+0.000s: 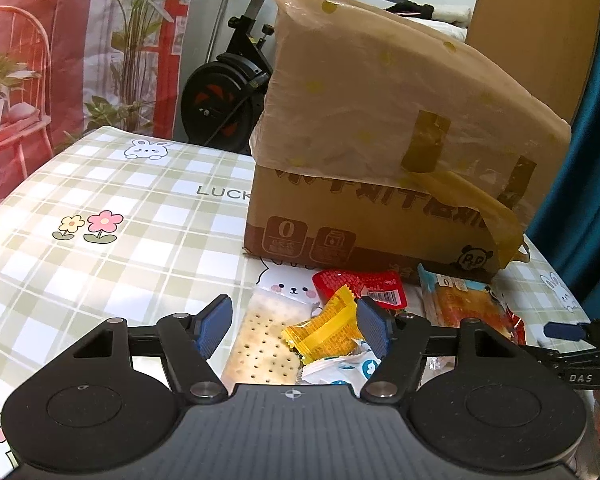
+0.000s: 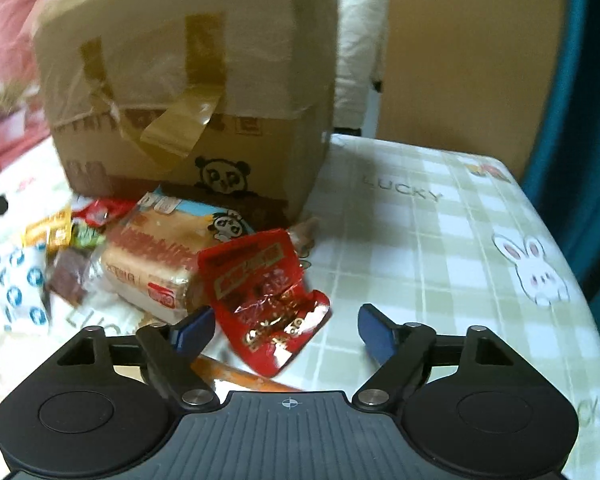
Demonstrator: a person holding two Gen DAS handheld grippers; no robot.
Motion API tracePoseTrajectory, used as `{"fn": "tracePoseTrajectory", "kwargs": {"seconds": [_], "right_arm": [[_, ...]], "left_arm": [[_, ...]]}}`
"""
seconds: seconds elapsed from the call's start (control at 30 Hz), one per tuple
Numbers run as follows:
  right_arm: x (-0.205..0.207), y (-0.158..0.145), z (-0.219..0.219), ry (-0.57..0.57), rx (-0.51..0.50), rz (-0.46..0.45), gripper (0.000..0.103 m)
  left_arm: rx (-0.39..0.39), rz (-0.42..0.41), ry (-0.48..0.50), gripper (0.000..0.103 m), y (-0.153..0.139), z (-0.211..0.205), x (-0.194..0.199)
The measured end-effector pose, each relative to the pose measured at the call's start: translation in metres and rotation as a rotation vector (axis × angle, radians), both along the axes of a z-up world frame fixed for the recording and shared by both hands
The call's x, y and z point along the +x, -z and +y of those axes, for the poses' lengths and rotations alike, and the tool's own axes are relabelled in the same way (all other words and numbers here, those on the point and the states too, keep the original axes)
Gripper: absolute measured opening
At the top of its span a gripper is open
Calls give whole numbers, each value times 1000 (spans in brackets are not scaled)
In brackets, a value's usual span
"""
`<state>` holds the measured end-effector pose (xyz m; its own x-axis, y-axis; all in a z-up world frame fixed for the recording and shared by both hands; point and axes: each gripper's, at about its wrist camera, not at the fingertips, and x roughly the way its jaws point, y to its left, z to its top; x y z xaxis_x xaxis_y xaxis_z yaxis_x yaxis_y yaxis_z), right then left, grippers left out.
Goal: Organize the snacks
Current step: 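Reach the right tool to the red spicy packet and close on it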
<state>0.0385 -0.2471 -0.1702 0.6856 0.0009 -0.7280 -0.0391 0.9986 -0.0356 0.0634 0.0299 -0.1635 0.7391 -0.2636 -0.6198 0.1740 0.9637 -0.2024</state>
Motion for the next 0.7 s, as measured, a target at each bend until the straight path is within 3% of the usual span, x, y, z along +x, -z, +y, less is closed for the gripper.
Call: {"fn": "tracePoseTrajectory", "kwargs": {"seconds": [0.2, 0.27, 0.37, 0.63, 0.7], "right_arm": [[19, 9, 0, -49, -44, 10, 78], [24, 11, 0, -61, -52, 21, 70], [26, 16, -1, -59, -6, 16, 63], [11, 23, -8, 21, 62, -57, 60], [8, 22, -12, 50, 89, -75, 52]], "left_arm": [[-5, 8, 1, 70, 1, 1, 1], [-8, 8, -2, 70, 1, 1, 2], [-8, 9, -6, 70, 3, 1, 2], [2, 10, 1, 70, 7, 0, 2], [-3, 10, -2, 70, 6, 1, 3]]}}
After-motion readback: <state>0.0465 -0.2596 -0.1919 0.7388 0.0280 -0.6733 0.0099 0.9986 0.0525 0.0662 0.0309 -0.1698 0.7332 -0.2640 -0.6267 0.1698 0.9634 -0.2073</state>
